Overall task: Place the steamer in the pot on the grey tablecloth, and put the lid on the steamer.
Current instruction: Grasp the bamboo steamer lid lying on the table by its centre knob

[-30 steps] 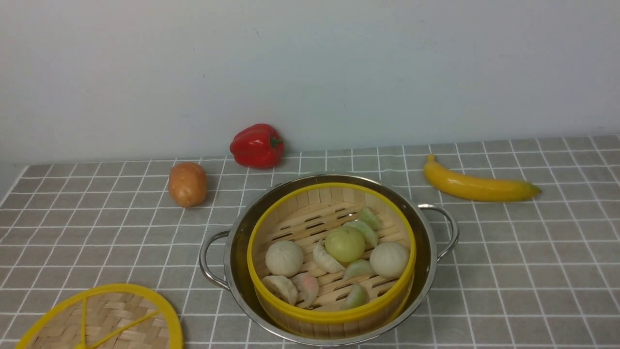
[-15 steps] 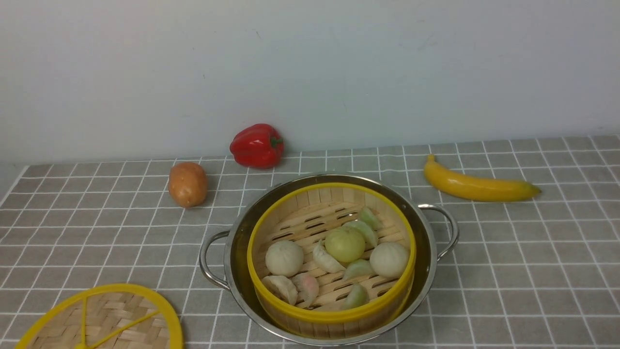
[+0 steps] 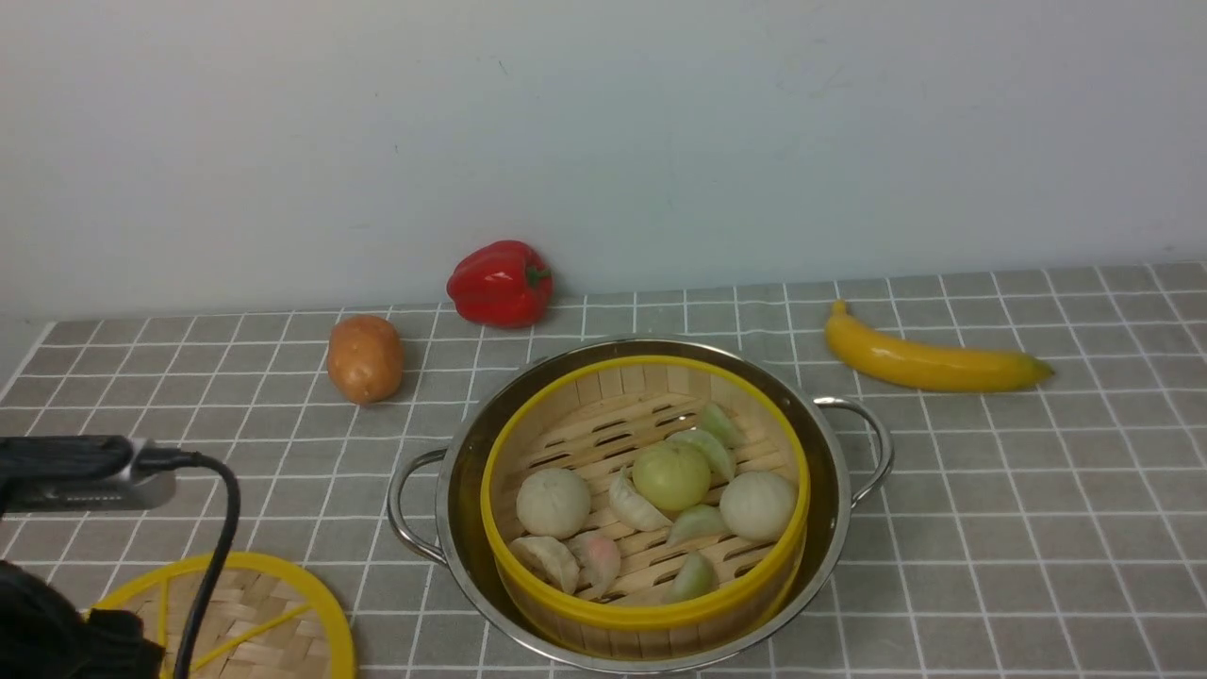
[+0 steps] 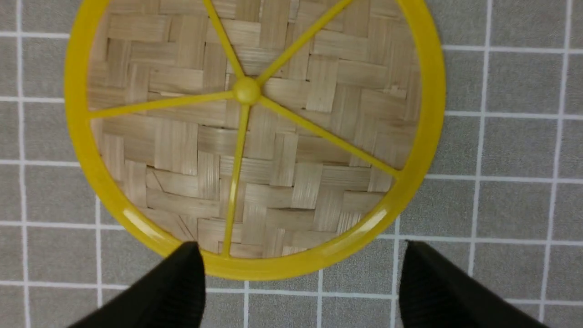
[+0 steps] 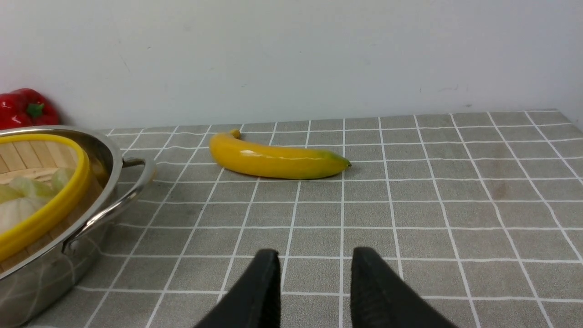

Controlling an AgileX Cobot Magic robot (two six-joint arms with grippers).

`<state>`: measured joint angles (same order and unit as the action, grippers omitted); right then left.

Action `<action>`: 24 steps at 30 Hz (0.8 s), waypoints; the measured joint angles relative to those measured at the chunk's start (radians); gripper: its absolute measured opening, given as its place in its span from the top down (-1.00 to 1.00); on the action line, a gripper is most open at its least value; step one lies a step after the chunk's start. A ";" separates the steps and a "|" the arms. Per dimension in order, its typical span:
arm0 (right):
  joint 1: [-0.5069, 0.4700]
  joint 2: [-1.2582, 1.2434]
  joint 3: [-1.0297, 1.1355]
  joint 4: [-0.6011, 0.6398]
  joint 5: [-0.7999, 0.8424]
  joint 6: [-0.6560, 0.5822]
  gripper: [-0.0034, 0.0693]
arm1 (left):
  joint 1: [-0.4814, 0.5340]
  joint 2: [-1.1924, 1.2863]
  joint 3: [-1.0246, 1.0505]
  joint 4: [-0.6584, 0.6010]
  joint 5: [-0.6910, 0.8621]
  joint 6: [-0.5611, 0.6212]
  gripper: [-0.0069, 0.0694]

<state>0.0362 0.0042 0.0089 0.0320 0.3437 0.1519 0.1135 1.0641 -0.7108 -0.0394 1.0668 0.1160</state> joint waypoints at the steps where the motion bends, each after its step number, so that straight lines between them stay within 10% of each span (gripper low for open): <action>1: 0.000 0.000 0.000 0.000 0.000 0.000 0.25 | 0.000 0.046 0.000 0.000 -0.031 0.000 -0.56; 24: 0.000 0.000 0.000 -0.001 0.000 0.000 0.25 | 0.000 0.313 -0.001 0.163 -0.271 -0.181 -0.56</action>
<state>0.0362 0.0042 0.0089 0.0310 0.3437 0.1519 0.1135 1.3768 -0.7116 0.1240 0.7963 -0.0653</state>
